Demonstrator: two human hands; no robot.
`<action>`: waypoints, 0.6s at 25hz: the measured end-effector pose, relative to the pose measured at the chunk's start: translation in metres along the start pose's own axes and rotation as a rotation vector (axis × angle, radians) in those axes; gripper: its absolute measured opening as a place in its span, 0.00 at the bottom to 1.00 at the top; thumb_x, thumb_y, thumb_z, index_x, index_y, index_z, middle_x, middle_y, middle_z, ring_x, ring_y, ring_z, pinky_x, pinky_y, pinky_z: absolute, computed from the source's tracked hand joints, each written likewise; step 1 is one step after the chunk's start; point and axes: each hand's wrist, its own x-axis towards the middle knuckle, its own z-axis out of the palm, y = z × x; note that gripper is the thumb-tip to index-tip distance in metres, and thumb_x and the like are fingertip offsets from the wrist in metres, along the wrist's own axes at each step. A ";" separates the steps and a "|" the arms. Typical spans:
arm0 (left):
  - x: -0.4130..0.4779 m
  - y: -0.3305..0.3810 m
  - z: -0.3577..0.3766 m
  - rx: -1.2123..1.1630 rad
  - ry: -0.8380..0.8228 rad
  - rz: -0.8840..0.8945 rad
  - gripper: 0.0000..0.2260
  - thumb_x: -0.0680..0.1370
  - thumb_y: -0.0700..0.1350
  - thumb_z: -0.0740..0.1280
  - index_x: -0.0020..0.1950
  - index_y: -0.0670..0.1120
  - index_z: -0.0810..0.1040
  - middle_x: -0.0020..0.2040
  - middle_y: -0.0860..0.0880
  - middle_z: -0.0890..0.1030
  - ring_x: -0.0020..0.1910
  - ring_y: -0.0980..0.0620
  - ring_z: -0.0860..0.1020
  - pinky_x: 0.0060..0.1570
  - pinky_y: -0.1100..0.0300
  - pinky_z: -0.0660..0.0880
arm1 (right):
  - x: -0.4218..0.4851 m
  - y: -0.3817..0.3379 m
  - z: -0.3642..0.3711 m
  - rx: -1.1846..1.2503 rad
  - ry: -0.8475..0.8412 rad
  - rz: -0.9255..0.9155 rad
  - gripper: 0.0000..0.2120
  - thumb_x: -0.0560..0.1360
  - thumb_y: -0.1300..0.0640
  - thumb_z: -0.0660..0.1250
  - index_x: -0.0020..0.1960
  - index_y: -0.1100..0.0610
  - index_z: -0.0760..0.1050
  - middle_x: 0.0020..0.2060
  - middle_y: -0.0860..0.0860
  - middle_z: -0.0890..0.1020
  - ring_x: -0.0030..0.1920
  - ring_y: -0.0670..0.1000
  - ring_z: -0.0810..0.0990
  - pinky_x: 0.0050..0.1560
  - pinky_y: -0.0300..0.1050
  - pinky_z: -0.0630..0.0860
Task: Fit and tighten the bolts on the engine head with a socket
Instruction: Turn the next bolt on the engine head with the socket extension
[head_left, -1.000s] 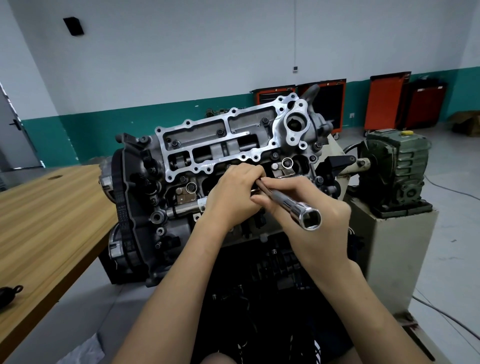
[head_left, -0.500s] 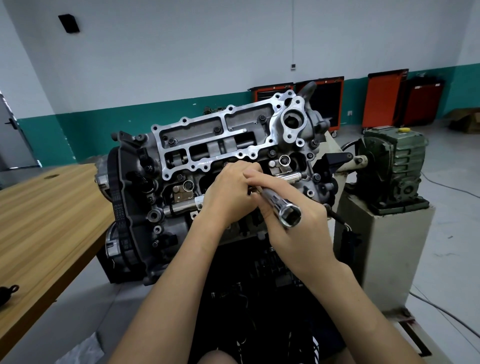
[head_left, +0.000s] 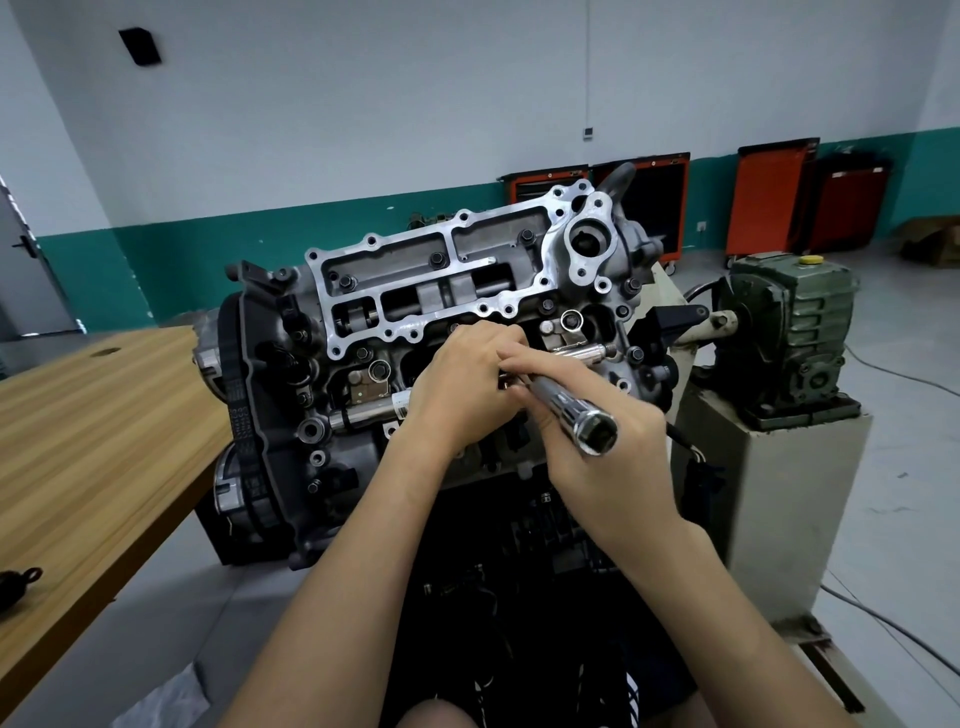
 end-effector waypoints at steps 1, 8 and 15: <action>0.000 0.000 0.000 0.020 -0.009 0.015 0.04 0.72 0.43 0.63 0.47 0.46 0.73 0.44 0.54 0.74 0.46 0.54 0.68 0.38 0.66 0.58 | 0.001 0.001 -0.002 -0.009 0.027 -0.007 0.13 0.70 0.73 0.73 0.53 0.66 0.80 0.46 0.54 0.85 0.48 0.44 0.83 0.50 0.38 0.79; 0.001 -0.001 0.000 -0.003 -0.048 -0.033 0.05 0.74 0.44 0.63 0.48 0.47 0.73 0.45 0.54 0.74 0.49 0.52 0.68 0.43 0.60 0.63 | -0.001 -0.001 0.000 -0.018 0.018 -0.034 0.14 0.70 0.71 0.74 0.55 0.67 0.79 0.50 0.55 0.84 0.49 0.52 0.84 0.52 0.44 0.79; 0.000 0.002 -0.001 0.032 -0.015 0.028 0.04 0.74 0.44 0.63 0.46 0.45 0.73 0.44 0.52 0.75 0.47 0.52 0.69 0.41 0.63 0.60 | 0.007 0.001 -0.005 0.004 0.089 0.017 0.11 0.70 0.62 0.76 0.50 0.63 0.82 0.40 0.54 0.85 0.37 0.53 0.83 0.40 0.41 0.77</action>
